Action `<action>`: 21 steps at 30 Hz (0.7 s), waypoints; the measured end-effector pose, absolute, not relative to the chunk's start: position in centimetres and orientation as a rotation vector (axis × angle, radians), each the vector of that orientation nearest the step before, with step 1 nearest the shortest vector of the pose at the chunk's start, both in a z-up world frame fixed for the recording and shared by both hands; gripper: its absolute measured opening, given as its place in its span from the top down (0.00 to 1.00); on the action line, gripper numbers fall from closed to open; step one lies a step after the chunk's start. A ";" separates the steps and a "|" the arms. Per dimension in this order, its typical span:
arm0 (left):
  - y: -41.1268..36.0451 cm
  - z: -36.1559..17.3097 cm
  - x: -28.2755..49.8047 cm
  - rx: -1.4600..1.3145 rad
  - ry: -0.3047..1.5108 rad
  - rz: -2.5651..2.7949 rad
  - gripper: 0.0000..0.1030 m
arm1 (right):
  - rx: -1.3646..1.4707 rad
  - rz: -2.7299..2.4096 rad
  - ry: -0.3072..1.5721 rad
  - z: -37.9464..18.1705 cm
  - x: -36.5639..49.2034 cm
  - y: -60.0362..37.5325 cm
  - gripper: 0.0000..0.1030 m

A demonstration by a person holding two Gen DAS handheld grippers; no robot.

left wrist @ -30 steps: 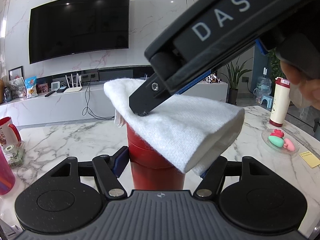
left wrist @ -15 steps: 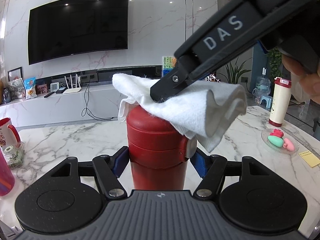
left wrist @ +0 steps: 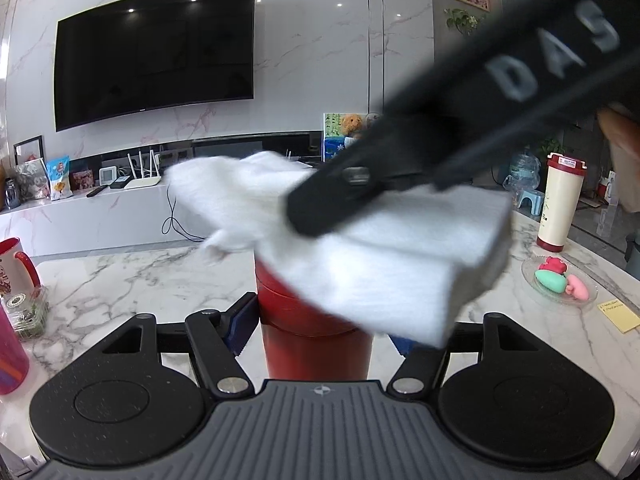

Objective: Clean container
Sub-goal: 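Wipe the thermos lid with the towel in the right tool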

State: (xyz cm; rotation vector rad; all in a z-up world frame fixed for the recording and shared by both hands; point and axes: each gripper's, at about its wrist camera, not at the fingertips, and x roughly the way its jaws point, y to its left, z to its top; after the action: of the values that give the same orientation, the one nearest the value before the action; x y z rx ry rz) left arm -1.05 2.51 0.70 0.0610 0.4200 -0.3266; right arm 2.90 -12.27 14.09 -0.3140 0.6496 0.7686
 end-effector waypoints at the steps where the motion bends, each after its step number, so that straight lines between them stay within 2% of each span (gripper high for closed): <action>1: 2.5 0.7 -1.1 0.062 0.420 -0.326 0.38 | -0.302 0.756 0.654 14.1 3.1 -12.7 0.82; 13: 2.4 0.8 -1.1 0.075 0.418 -0.326 0.38 | -0.251 0.698 0.659 13.8 6.1 -11.2 0.82; 21: 2.7 0.9 -0.9 0.068 0.420 -0.329 0.38 | -0.276 0.797 0.653 14.0 4.6 -9.9 0.82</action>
State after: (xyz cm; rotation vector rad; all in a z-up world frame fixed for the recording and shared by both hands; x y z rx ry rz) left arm -0.86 2.65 0.88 0.0681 0.4200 -0.3286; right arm 4.60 -9.94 14.00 -0.2759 0.6534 0.7966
